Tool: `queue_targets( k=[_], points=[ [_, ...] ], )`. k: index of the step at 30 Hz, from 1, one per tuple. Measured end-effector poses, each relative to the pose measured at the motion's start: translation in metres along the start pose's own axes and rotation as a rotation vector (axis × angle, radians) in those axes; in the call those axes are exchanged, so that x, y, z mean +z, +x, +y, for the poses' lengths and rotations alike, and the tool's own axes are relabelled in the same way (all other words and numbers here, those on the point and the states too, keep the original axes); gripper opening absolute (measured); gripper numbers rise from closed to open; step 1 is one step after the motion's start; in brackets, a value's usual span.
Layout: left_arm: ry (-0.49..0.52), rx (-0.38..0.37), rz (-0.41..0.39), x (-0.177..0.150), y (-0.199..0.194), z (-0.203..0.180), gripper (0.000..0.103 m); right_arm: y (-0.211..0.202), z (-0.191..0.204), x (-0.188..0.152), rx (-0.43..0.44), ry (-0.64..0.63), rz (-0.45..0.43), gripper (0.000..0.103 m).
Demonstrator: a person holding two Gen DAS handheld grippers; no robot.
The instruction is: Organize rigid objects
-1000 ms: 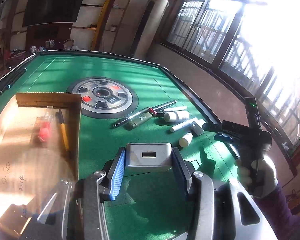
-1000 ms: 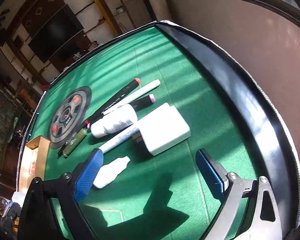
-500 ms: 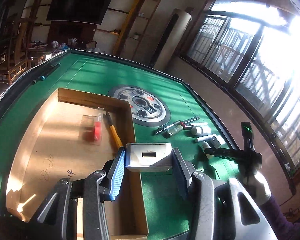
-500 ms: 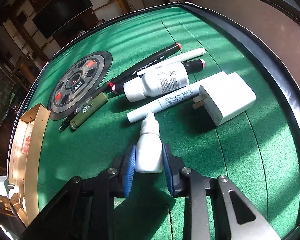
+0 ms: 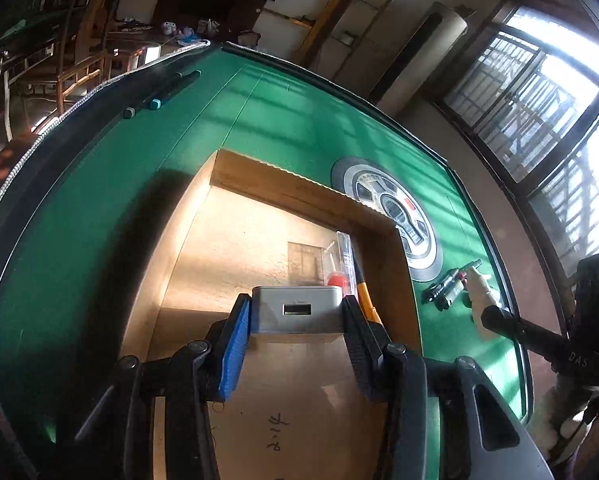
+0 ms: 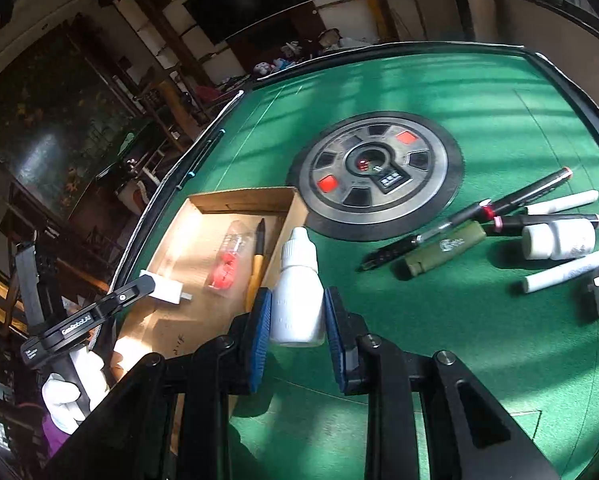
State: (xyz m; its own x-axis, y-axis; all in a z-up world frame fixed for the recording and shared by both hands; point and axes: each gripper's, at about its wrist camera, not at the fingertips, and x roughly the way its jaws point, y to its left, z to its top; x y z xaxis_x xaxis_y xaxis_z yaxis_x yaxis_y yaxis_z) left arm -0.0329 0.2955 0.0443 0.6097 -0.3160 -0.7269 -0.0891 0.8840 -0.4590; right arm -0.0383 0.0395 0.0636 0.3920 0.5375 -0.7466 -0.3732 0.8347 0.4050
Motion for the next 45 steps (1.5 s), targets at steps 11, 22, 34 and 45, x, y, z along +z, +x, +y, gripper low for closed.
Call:
queue_targets(
  k=[11, 22, 34, 45],
  points=[
    [-0.138, -0.007, 0.001, 0.04, 0.031, 0.03, 0.049, 0.125, 0.075, 0.046, 0.08, 0.013, 0.144, 0.027],
    [-0.112, 0.011, -0.132, 0.024, -0.03, 0.015, 0.073, 0.093, 0.053, 0.041, 0.075, 0.026, 0.043, 0.046],
    [0.166, -0.136, 0.124, -0.062, 0.004, -0.157, 0.093, -0.055, -0.086, -0.023, -0.226, 0.096, -0.237, 0.067],
    [0.313, 0.143, 0.093, -0.106, 0.116, -0.229, 0.094, -0.098, -0.185, -0.061, -0.362, 0.231, -0.352, 0.067]
  ],
)
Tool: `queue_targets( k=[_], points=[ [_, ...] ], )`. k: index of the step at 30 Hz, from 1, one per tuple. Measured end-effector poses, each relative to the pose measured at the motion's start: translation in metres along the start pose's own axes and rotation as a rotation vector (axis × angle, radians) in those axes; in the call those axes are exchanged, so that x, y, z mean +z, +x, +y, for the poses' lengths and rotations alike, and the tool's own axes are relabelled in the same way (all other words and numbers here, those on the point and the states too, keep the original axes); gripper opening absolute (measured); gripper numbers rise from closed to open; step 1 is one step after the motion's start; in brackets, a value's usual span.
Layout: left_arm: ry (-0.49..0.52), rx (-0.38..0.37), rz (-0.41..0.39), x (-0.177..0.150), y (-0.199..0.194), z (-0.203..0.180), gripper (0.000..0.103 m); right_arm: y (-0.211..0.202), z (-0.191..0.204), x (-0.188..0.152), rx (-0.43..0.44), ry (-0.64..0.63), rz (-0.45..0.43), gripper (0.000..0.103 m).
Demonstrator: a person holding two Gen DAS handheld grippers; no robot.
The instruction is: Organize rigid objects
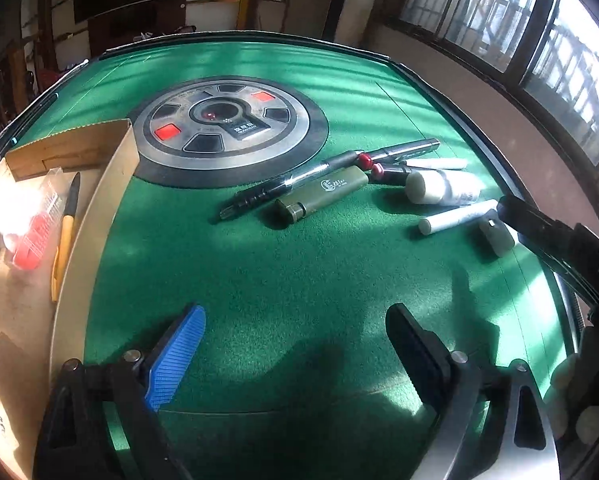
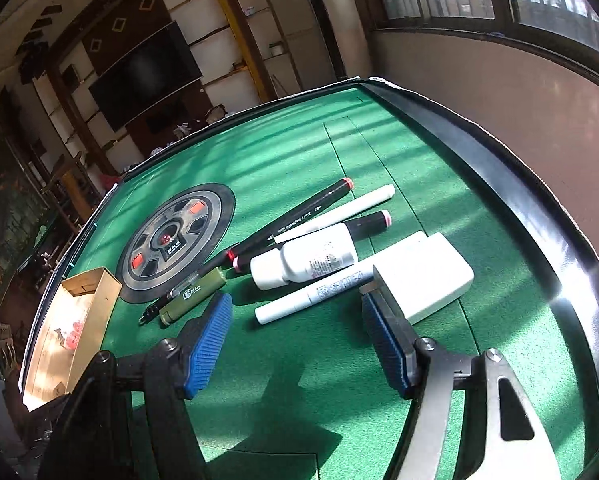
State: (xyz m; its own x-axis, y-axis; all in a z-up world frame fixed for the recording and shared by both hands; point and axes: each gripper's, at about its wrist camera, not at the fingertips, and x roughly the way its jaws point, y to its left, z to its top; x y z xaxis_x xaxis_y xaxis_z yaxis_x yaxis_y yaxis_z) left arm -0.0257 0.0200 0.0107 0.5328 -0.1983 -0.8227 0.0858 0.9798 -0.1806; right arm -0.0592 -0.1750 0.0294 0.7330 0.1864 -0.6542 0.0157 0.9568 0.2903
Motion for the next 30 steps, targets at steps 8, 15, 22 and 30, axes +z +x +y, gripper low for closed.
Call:
queue_targets(
  k=[8, 15, 22, 30],
  points=[
    [0.033, 0.179, -0.04, 0.001, 0.018, 0.003, 0.102, 0.003, -0.011, -0.005, 0.06, 0.024, -0.006, 0.067],
    [0.033, 0.179, -0.055, 0.004, 0.021, 0.003, 0.102, 0.005, -0.016, -0.008, 0.054, 0.046, 0.004, 0.068],
    [0.033, 0.18, -0.055, 0.004, 0.021, 0.003, 0.102, 0.013, -0.014, -0.011, 0.024, 0.035, 0.03, 0.068],
    [0.033, 0.18, -0.055, 0.003, 0.022, 0.004, 0.102, 0.013, -0.015, -0.012, -0.005, 0.039, 0.023, 0.068]
  ],
)
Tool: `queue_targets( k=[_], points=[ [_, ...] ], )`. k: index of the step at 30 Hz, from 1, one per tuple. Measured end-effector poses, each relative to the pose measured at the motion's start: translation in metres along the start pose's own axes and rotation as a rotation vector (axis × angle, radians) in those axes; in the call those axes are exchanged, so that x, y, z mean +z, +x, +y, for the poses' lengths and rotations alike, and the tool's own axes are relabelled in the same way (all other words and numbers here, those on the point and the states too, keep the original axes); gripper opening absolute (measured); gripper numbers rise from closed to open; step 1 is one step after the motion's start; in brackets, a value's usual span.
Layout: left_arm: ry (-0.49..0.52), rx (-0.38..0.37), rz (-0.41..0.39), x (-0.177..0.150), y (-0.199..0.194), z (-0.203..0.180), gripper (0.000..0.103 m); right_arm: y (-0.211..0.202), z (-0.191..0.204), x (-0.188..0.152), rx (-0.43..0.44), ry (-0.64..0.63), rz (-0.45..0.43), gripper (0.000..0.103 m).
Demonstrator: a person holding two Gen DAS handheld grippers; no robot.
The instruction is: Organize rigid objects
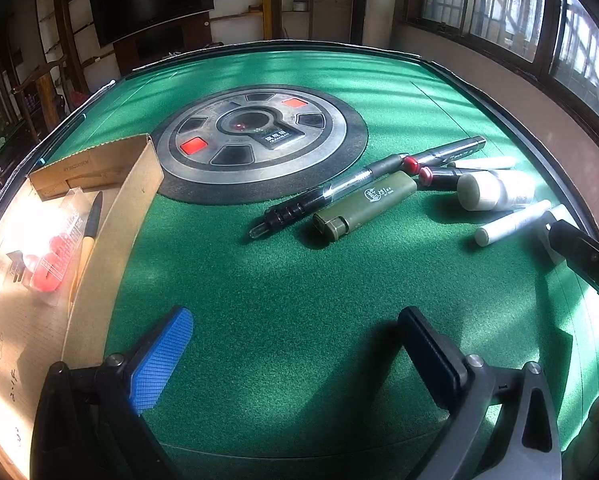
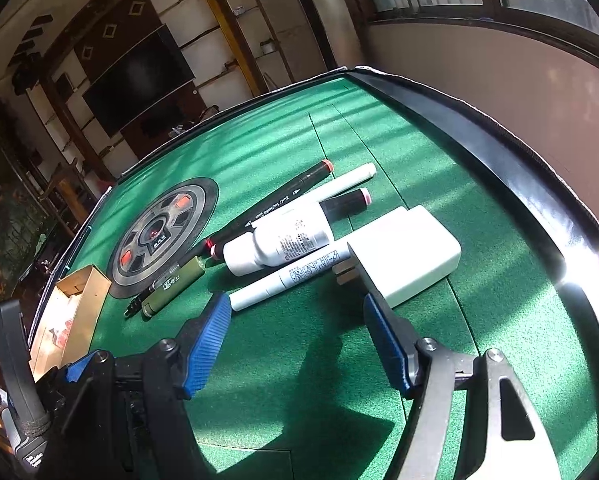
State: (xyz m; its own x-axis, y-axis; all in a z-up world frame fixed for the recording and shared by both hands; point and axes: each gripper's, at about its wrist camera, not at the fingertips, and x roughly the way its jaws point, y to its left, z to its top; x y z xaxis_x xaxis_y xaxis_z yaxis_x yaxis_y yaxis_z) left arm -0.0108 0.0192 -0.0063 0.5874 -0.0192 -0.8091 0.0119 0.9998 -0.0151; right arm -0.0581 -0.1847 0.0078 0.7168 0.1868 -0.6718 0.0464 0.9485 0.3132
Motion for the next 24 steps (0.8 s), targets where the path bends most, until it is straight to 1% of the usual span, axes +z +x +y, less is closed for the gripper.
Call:
queue_targets(
  k=[7, 24],
  points=[
    [0.0, 0.0, 0.0, 0.0001, -0.0002, -0.0003, 0.102, 0.0005, 0.0042, -0.0017, -0.012, -0.023, 0.0, 0.068],
    [-0.001, 0.001, 0.0, 0.0, 0.0001, -0.0007, 0.102, 0.0033, 0.0032, -0.0012, 0.004, -0.015, 0.01, 0.068]
  ],
)
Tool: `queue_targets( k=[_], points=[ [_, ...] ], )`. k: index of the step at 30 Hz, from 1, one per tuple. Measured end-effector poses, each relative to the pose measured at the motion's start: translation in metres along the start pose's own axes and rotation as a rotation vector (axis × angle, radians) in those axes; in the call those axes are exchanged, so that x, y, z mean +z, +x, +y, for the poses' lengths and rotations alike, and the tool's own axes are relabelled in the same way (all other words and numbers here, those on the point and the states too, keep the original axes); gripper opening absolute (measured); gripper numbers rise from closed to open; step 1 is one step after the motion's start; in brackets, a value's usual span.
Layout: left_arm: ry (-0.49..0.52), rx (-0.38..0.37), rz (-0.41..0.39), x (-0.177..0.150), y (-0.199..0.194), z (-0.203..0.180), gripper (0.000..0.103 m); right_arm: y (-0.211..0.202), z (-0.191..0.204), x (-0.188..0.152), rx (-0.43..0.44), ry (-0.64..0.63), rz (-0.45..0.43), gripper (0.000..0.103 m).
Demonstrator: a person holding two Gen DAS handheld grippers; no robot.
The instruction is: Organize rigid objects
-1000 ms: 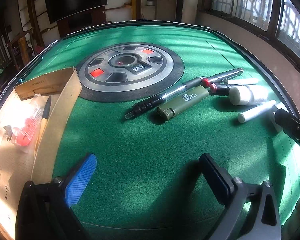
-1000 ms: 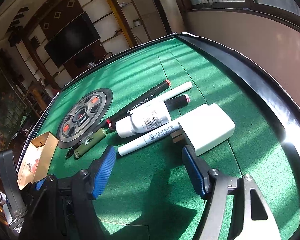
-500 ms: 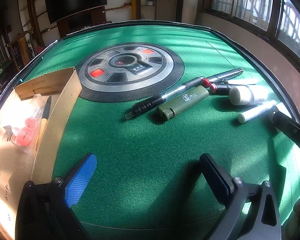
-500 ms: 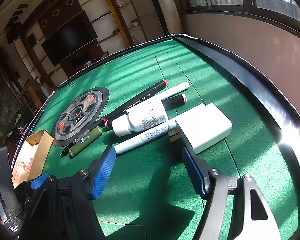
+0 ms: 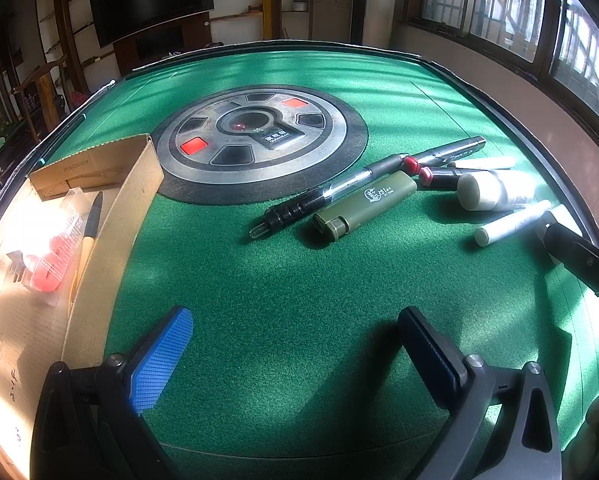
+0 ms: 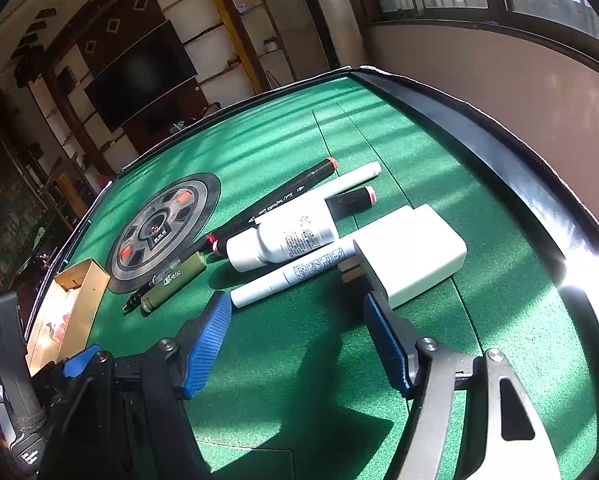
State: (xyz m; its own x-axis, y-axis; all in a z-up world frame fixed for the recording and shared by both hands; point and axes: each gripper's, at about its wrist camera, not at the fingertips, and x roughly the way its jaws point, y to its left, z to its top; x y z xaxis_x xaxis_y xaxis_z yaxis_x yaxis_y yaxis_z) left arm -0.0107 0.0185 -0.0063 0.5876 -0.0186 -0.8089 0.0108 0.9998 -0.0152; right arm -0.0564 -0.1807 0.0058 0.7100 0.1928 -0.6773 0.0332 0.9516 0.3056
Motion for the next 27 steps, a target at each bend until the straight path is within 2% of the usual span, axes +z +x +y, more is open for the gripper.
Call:
queue_targets(
  k=[27],
  points=[
    [-0.001, 0.0, 0.0, -0.0005, 0.001, -0.0003, 0.102, -0.0059, -0.0083, 0.0013, 0.026, 0.049, -0.017, 0.068]
  ],
)
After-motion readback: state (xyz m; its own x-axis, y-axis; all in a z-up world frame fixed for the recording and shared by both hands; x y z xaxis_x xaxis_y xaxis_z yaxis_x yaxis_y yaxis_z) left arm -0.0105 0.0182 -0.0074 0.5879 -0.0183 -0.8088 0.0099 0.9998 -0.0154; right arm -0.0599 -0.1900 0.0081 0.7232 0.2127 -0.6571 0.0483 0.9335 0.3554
